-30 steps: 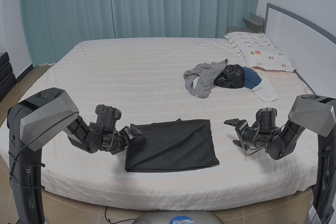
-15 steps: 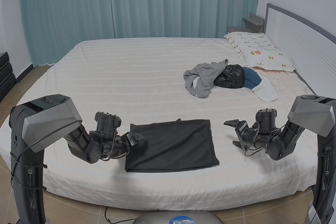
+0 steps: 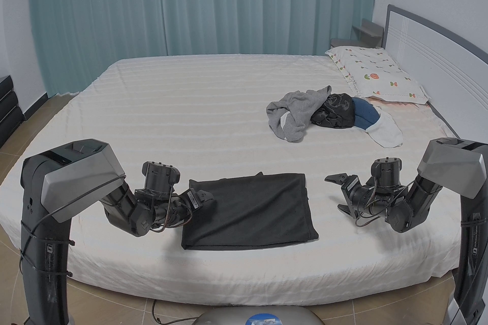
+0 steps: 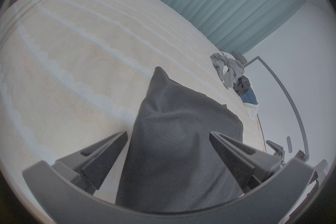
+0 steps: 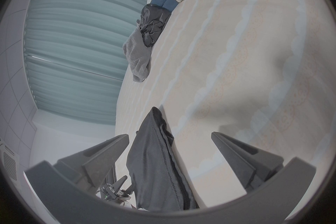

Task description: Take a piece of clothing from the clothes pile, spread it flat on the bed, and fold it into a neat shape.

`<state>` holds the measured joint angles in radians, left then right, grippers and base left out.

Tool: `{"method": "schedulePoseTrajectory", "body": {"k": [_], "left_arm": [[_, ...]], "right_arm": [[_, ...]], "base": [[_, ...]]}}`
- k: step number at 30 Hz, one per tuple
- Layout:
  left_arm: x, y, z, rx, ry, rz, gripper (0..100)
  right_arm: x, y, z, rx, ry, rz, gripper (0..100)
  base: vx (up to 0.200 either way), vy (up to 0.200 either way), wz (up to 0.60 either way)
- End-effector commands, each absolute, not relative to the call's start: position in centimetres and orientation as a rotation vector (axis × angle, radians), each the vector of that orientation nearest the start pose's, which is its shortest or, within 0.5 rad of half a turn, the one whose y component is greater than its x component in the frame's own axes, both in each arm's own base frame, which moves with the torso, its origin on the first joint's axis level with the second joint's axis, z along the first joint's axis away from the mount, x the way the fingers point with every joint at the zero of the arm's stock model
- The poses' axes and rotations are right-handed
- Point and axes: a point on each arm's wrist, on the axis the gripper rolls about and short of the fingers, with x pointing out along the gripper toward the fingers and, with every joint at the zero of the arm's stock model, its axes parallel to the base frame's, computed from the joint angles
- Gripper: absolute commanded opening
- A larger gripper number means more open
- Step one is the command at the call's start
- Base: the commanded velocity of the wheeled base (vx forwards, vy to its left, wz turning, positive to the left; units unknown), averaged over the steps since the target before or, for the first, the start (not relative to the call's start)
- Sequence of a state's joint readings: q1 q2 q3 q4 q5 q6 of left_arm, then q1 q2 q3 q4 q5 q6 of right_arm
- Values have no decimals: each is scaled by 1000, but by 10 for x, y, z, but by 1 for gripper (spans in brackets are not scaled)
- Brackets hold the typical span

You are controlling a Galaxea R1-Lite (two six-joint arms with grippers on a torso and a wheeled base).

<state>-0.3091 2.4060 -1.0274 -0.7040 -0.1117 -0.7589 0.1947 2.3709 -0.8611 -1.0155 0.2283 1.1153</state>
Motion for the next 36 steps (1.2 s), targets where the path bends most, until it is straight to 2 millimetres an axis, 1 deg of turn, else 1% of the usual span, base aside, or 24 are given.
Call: {"method": "schedulePoseTrajectory", "body": {"k": [1, 2, 3, 13, 18, 36], "left_arm": [[391, -128, -25, -651, 800, -123, 100], [391, -128, -25, -651, 800, -123, 100], [391, -128, -25, -651, 800, -123, 0], [391, -125, -25, -640, 777, -71, 0], [391, -125, -24, -667, 777, -58, 0], [391, -123, -22, -671, 770, -48, 0]], "right_arm": [[383, 81, -9, 1083, 676, 93, 100], [383, 81, -9, 1083, 676, 93, 100], [383, 81, -9, 1083, 676, 93, 100], [382, 81, -10, 1082, 678, 94, 100], [382, 81, -10, 1082, 678, 91, 100], [382, 81, -10, 1082, 681, 93, 100]], "base": [[0, 0, 0], [0, 0, 0], [0, 0, 0], [0, 0, 0], [0, 0, 0], [0, 0, 0]]}}
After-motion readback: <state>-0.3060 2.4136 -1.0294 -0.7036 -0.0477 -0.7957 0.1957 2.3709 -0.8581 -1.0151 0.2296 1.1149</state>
